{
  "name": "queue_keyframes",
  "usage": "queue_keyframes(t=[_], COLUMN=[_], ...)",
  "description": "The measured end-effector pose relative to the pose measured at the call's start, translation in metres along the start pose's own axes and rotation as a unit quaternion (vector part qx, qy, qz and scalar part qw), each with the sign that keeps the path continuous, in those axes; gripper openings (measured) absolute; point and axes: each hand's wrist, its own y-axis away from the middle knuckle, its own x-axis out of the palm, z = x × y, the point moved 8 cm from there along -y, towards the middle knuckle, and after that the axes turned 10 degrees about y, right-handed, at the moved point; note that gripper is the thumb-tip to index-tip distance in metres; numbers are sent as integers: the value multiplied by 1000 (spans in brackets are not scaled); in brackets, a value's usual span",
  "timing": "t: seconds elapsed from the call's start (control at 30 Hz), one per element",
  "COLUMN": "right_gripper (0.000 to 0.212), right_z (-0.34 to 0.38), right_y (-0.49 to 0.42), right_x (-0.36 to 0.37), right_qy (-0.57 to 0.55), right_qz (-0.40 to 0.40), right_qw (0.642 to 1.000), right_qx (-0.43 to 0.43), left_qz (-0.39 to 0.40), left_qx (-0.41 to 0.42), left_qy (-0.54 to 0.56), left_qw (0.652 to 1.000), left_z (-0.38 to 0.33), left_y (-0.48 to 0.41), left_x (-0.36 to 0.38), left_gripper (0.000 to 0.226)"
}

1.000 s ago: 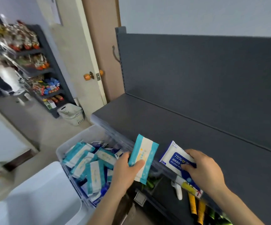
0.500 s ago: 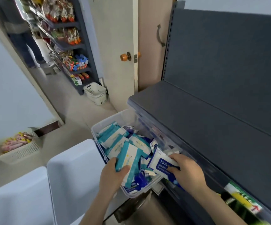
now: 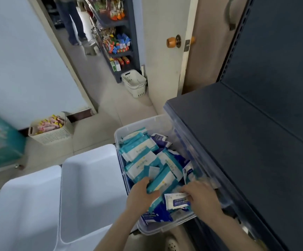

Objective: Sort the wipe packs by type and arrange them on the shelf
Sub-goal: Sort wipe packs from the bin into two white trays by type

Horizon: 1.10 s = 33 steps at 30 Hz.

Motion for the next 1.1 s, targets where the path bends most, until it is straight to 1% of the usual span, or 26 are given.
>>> queue_keyframes(t=[0.07,0.1,0.13,0.3,0.4,0.47,0.53,0.63,0.7,0.73,0.8,0.87,0.93,0.97,1.0,1.03,1.1], right_gripper=[35,38,39,30,26,27,32,54,66,67,66,58,44,38,34,32,36], right_z=[1,-1,-3,-7,1,10,21,47,57,58,59,61,68,71,75,81,101], right_y=[-8,-10,-14,-26,-34,-44,-56,-68,-72,-73,-76,-79,-80,-79,-79,-79,-78], right_x=[19,27,31,31,26,24,21,31,41,44,47,44,37,32,25,19,9], right_qy=[14,12,-6,-69,-101,-102,-85,-5,58,79,111,127,112,85,55,28,-25], right_qz=[59,80,84,54,23,2,-8,46,62,55,69,87,107,106,91,74,52], right_qw=[998,996,996,996,995,995,995,993,989,989,988,987,987,991,994,997,998], right_qx=[-23,-21,-19,-13,-13,-21,-43,-106,-122,-111,-76,-51,-32,-14,6,23,35], left_qz=[12,9,-1,-87,-119,-138,-152,-159,-147,-140,-128,-119,-97,-75,-45,-8,61], left_qx=[-10,-19,-25,-9,-10,-14,-18,-18,-16,-12,-2,7,8,7,2,-1,2], left_qy=[-17,-26,-32,-15,6,20,45,66,76,83,99,121,146,156,165,174,200], left_qw=[1000,999,999,996,993,990,987,985,986,987,987,985,985,985,985,985,978], left_z=[3,5,7,10,15,19,24,34,42,45,52,57,64,66,67,67,62], left_y=[-7,-9,-10,-9,-8,-8,-7,-5,-6,-6,-5,-5,-7,-9,-10,-12,-13], left_x=[8,9,8,-11,-26,-38,-50,-68,-77,-82,-94,-107,-115,-115,-113,-109,-100], left_gripper=[39,45,47,33,29,25,22,20,18,18,19,23,20,17,21,29,46])
